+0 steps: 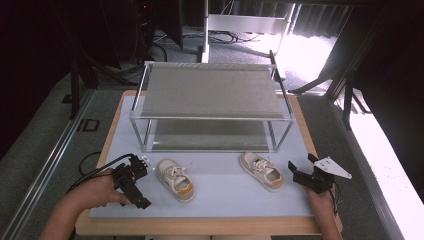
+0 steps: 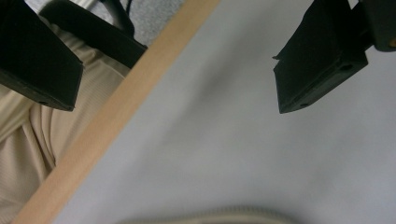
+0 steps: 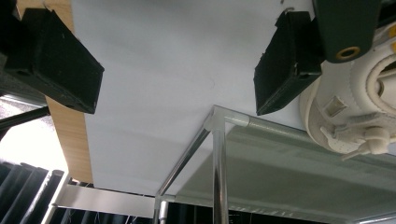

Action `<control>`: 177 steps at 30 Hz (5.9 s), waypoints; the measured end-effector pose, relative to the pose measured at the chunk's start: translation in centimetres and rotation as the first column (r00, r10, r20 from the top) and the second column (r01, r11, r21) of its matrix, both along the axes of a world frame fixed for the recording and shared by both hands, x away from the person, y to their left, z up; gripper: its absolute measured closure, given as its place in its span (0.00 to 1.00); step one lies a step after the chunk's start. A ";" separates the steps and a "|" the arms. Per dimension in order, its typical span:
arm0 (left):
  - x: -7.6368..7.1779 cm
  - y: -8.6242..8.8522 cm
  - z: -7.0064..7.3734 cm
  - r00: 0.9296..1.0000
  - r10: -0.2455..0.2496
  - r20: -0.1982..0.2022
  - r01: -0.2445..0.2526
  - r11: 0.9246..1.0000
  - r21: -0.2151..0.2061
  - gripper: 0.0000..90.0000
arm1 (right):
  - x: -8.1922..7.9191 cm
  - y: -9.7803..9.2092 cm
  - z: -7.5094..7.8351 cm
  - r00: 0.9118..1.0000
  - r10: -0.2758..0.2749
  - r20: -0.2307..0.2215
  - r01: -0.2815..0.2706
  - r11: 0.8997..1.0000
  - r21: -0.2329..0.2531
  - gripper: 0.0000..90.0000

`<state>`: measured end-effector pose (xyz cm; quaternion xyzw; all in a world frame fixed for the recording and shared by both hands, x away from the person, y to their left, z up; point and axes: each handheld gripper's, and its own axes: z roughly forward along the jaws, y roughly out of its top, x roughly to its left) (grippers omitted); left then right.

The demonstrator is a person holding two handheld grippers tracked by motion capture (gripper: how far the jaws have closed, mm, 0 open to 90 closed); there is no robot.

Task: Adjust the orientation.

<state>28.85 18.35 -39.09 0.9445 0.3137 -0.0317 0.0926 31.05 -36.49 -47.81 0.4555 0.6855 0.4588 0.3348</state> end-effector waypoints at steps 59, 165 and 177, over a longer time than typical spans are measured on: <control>3.4 -13.7 -4.1 0.948 -0.283 -0.146 0.294 0.953 0.065 0.77 | 0.2 -0.4 0.0 1.000 0.002 -0.017 -0.002 0.999 0.039 0.17; 2.6 -17.3 -4.0 0.847 -0.513 -0.137 0.522 0.852 0.034 0.55 | 2.3 0.1 5.3 0.734 0.296 -0.612 -0.540 0.801 -0.260 0.16; 2.6 -17.4 -3.9 0.847 -0.512 -0.145 0.522 0.852 0.040 0.55 | 2.9 1.8 6.9 0.625 0.250 -0.740 -0.650 0.691 -0.315 0.20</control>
